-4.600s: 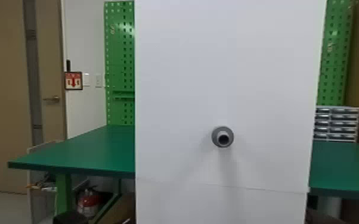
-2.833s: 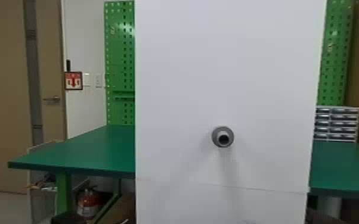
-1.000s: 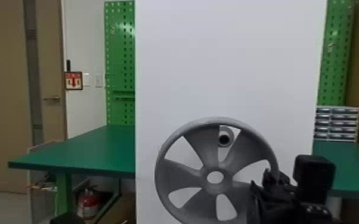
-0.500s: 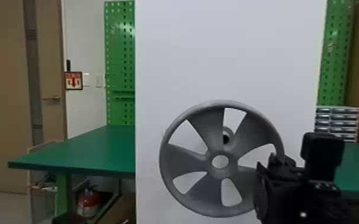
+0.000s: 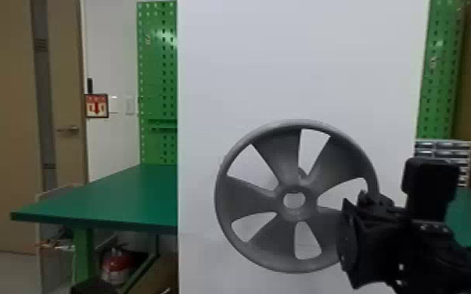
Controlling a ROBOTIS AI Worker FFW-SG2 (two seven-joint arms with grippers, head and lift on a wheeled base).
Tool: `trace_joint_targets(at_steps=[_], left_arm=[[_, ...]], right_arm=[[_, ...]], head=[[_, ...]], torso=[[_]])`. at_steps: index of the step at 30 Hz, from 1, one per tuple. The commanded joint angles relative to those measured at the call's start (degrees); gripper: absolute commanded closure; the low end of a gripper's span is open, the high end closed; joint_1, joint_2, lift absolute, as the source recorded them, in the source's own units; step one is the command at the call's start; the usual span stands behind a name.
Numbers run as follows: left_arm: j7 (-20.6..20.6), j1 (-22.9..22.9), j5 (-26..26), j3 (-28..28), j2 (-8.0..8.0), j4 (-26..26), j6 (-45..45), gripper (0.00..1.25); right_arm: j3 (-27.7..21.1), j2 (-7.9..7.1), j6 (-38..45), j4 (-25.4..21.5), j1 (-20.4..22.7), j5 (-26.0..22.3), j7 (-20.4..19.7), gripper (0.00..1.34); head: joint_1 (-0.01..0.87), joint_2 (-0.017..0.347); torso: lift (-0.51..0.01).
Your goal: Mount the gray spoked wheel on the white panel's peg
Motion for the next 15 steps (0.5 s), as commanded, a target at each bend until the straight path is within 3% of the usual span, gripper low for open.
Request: trace_joint_targets(at_steps=[1,15], left_arm=[[0.01,-0.09,0.0,-0.19,0.0,0.0,0.03,0.5],[0.19,-0.35,-0.09,-0.63,0.18,0.0,0.03,0.5]], right_arm=[[0.07,0.0,0.5,-0.1,-0.83,-1.14,-1.01,1.18],[0.42,0.09,1.29,-0.01,-2.5,-2.37,-3.82,1.18]], head=[[0.123,-0.008],[0.123,-0.008]], torso=[[-0.402],[-0.402]])
